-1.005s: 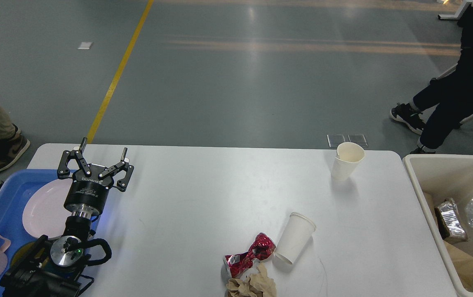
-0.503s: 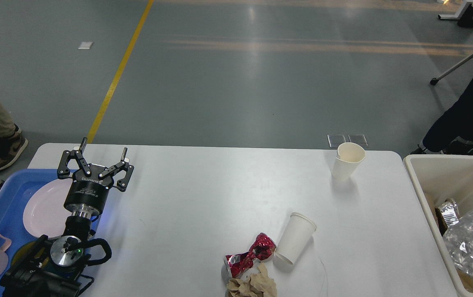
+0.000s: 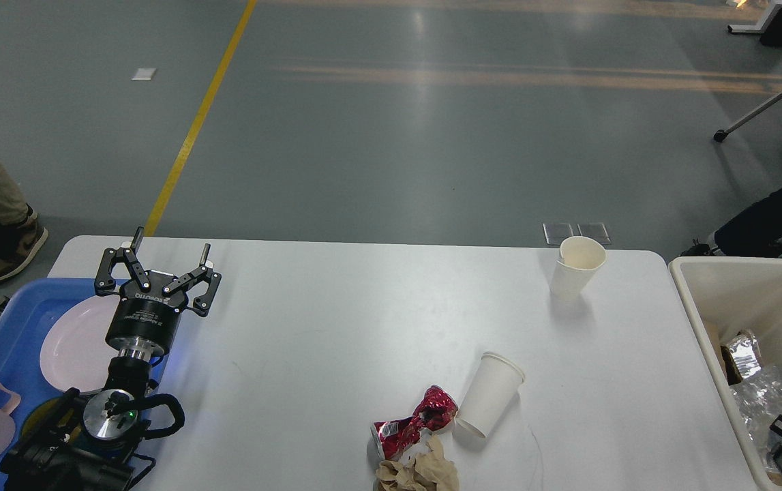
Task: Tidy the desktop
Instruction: 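Release the foil ball into the bin, then raise the right gripper and move it to the paper cup near the bin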
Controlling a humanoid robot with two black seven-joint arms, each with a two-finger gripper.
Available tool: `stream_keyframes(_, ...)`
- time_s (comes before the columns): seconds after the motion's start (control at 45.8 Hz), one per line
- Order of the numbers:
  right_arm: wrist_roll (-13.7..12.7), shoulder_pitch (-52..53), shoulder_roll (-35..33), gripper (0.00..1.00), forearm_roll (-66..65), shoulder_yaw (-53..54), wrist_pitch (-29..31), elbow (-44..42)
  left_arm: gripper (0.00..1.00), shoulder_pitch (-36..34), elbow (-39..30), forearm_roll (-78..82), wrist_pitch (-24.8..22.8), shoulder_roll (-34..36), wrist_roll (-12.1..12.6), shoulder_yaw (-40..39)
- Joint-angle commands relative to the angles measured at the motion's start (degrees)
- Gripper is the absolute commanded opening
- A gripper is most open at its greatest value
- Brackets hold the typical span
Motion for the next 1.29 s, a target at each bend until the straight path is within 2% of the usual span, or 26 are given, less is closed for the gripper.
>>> stream_keyframes(0.0, 0.10, 0.11, -0.16, 0.89, -0.09, -0.21, -1.07, -0.11, 0.96, 0.06, 0.08, 0.00, 0.00, 0.00, 0.00, 0.00)
stream_keyframes(0.044, 0.10, 0.20, -0.16, 1.00, -0.09, -0.21, -1.24, -0.02, 0.96, -0.03, -0.01, 0.00, 0.00, 0.00, 0.00, 0.00)
stream_keyframes(0.393, 0.10, 3.88, -1.30, 1.00, -0.26, 0.05, -0.54, 2.35, 0.96, 0.06, -0.01, 0.00, 0.00, 0.00, 0.00, 0.00)
stream_keyframes(0.546, -0.17, 11.95, -5.95, 1.00, -1.23, -0.83, 1.91, 10.95, 0.96, -0.03, -0.01, 0.00, 0.00, 0.00, 0.00, 0.00)
stream_keyframes(0.699, -0.43, 26.80, -12.63, 1.00, -4.65, -3.63, 9.29, 25.80, 0.96, -0.03, -0.01, 0.00, 0.00, 0.00, 0.00, 0.00)
stream_keyframes(0.831, -1.49, 40.52, -14.04, 1.00, -8.43, -11.01, 16.58, 36.26, 0.96, -0.03, -0.01, 0.00, 0.00, 0.00, 0.00, 0.00)
stream_keyframes(0.94, -1.49, 52.29, -13.08, 1.00, -8.44, -16.91, 23.17, 43.73, 0.96, -0.03, -0.01, 0.00, 0.00, 0.00, 0.00, 0.00)
stream_keyframes(1.093, -1.66, 67.41, -11.15, 1.00, -8.17, -19.64, 33.02, 53.75, 0.96, -0.03, -0.01, 0.00, 0.00, 0.00, 0.00, 0.00)
stream_keyframes(1.268, -1.75, 82.70, -4.38, 1.00, -7.82, -23.77, 42.43, 64.38, 0.96, -0.03, -0.01, 0.00, 0.00, 0.00, 0.00, 0.00)
